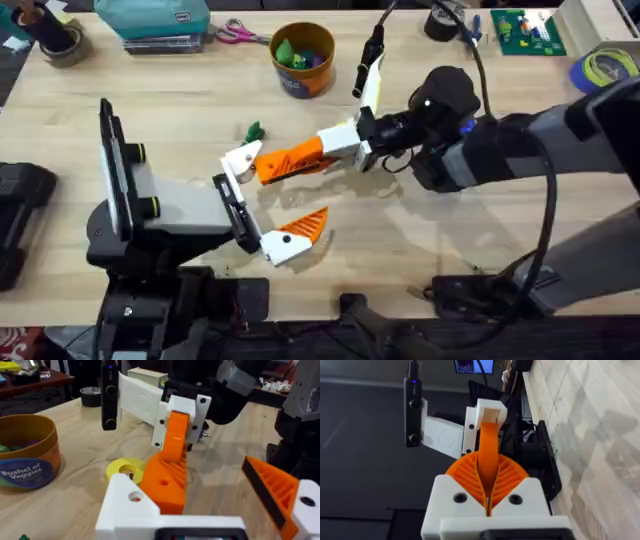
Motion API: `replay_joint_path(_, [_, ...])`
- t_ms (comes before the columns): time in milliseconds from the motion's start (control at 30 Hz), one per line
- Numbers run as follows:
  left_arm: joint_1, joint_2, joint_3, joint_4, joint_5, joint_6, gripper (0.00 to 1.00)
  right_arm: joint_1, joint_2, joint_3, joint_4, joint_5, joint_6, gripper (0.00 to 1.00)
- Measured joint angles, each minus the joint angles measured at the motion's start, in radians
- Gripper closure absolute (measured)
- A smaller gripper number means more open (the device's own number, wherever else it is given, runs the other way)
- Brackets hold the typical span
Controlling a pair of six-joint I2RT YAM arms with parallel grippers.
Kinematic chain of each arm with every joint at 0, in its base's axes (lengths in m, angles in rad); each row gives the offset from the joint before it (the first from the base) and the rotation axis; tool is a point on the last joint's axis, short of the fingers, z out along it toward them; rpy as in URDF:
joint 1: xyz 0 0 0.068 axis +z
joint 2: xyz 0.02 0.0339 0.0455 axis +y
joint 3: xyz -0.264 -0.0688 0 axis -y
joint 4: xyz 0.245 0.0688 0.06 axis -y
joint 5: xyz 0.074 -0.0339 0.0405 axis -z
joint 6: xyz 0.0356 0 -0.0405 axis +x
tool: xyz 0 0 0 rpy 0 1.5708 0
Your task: Pick up the gripper from the table and insert it into the empty holder that is missing its gripper. Then pick up a screw, insert it into the mounting hole, and use the screwdriver to tighten it. Finally, clean up the table by picking up the vegetable and placing it into the bucket.
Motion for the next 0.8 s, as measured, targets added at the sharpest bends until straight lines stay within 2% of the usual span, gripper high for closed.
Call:
replay_joint_path(633, [0.005,0.000,0.000,0.002,-0.015,0.000,0.015,0.032,0.000,0.000,-0.001,0.067,0.000,0.992])
replay_joint_path(800, [0.005,0.000,0.000,0.001,-0.016,-0.012,0.015,0.032,0.035,0.013,0.012,0.063,0.000,0.992])
